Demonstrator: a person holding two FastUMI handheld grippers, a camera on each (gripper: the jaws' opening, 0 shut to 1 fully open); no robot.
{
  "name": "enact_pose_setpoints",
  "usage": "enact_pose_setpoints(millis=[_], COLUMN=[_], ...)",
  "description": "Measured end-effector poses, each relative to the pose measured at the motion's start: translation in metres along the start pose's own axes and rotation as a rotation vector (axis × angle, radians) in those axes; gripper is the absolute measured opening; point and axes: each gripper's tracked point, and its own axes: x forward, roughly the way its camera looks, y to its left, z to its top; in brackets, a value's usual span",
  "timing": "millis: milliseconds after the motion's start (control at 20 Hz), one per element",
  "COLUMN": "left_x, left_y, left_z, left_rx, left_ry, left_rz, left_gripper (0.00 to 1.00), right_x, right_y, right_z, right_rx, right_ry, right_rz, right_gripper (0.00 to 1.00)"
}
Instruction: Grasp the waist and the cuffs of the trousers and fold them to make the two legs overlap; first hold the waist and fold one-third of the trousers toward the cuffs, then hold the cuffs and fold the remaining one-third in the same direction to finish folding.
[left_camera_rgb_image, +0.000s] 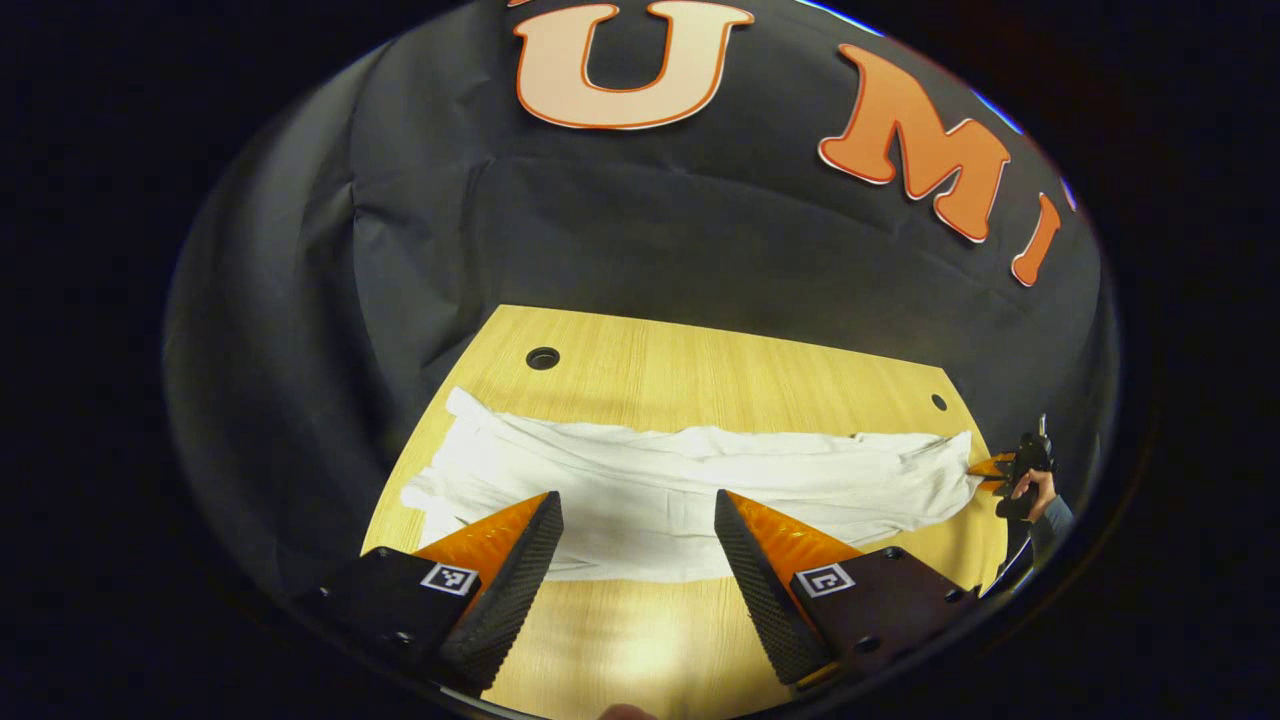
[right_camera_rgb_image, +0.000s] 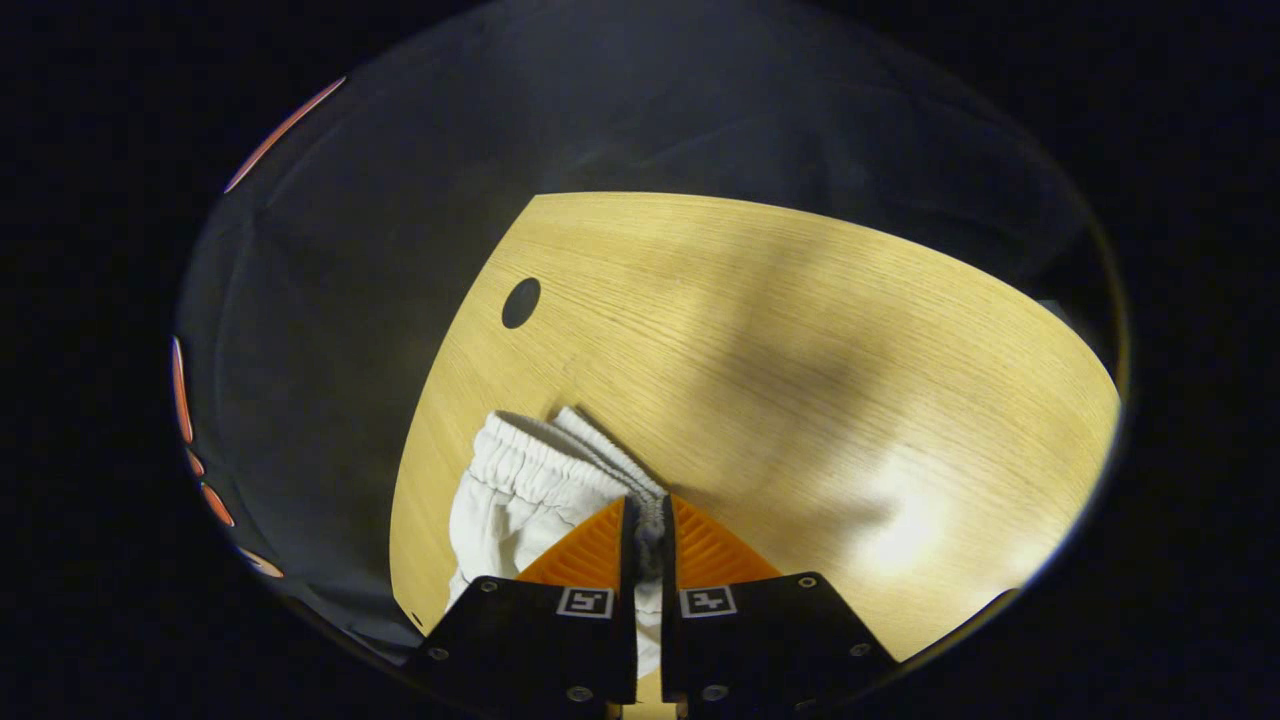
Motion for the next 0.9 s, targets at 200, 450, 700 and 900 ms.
enact_pose_setpoints(millis=[200,450,700,900], left_x=[-0.009,-0.02,-0.015,-0.004], left_y=[-0.018,-0.036,-0.028,0.0], left_z=[-0.01,-0.023,-0.022,-0.015], left_rx=[0.002,-0.006,0.019,0.067], left_ry=[-0.022,-0.027,-0.024,-0.026], left_rz=[-0.004,-0.042,-0.104,-0.113], left_gripper=[1.0,0.99,0.99,0.99], right_x=[-0.022,-0.045,-0.085,-0.108], right_y=[0.022,0.053,0.08,0.104], right_z=[0.002,0.002,-0.016,-0.032], right_rx=[-0.008,-0.003,0.001,0.003], right_ry=[-0.031,-0.09,-0.156,-0.203], right_rz=[0.086,0.183,0.238,0.259], right_gripper=[0.09,0.09,0.08,0.08])
